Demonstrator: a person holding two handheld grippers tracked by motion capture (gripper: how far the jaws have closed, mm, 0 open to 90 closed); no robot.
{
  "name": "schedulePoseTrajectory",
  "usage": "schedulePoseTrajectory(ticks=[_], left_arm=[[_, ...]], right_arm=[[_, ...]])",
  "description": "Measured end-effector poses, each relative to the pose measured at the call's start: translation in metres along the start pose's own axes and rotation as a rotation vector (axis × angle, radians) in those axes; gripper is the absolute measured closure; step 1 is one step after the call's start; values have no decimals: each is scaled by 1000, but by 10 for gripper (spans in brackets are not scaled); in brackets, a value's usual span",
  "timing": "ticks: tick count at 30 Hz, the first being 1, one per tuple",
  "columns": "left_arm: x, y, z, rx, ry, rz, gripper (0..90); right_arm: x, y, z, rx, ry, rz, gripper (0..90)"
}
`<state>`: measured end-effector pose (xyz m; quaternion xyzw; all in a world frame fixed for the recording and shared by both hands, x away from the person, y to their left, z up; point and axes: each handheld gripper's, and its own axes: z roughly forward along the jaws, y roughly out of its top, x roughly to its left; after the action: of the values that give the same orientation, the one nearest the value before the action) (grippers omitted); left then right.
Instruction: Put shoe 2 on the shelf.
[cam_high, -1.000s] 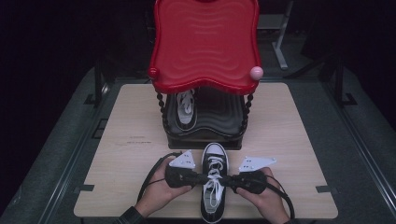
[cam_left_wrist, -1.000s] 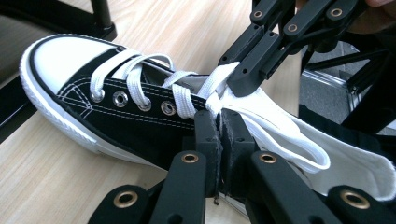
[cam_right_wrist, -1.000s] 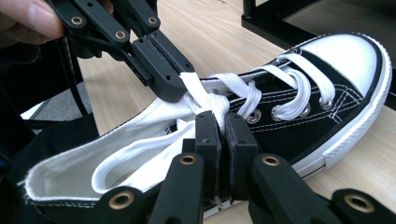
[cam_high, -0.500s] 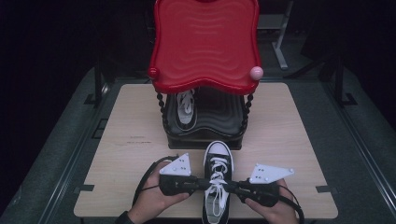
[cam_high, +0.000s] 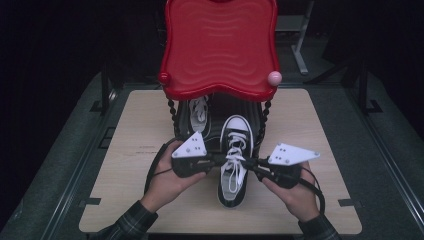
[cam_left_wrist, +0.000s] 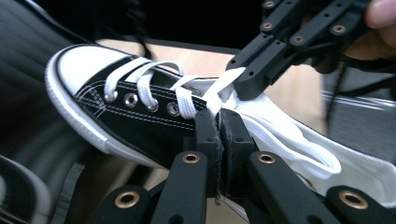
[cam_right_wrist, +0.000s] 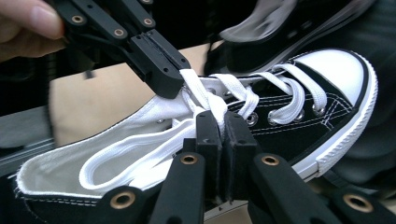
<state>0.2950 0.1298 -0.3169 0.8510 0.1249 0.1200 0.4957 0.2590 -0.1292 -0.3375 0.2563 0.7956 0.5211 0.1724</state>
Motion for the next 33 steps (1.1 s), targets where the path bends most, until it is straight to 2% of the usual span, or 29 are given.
schedulePoseTrajectory(ticks=[5, 6, 11, 15, 18, 21, 23, 25, 28, 30, 33], left_arm=[[23, 14, 10, -19, 88, 0, 872], [27, 15, 13, -26, 102, -10, 872], [44, 23, 27, -34, 183, -10, 874], [54, 26, 36, -39, 246, -12, 874], [58, 26, 43, -40, 278, -22, 874], [60, 24, 49, -36, 301, -39, 874], [62, 24, 50, -49, 294, -56, 874], [62, 23, 49, -44, 290, -55, 873], [63, 22, 49, -35, 275, -75, 856], [62, 22, 47, -41, 289, -73, 775], [58, 21, 40, -42, 268, -71, 690]], right_arm=[[-24, 15, 11, -21, -65, -6, 859], [-28, 17, 13, -23, -76, -8, 859], [-48, 26, 26, -28, -134, 2, 860], [-62, 31, 35, -32, -173, 9, 860], [-69, 33, 42, -28, -201, 7, 861], [-73, 31, 47, -25, -223, 16, 861], [-74, 29, 50, -28, -226, 29, 860], [-75, 29, 50, -28, -224, 35, 859], [-74, 29, 51, -29, -213, 49, 837], [-73, 30, 49, -40, -212, 56, 783], [-70, 32, 44, -51, -194, 65, 702]])
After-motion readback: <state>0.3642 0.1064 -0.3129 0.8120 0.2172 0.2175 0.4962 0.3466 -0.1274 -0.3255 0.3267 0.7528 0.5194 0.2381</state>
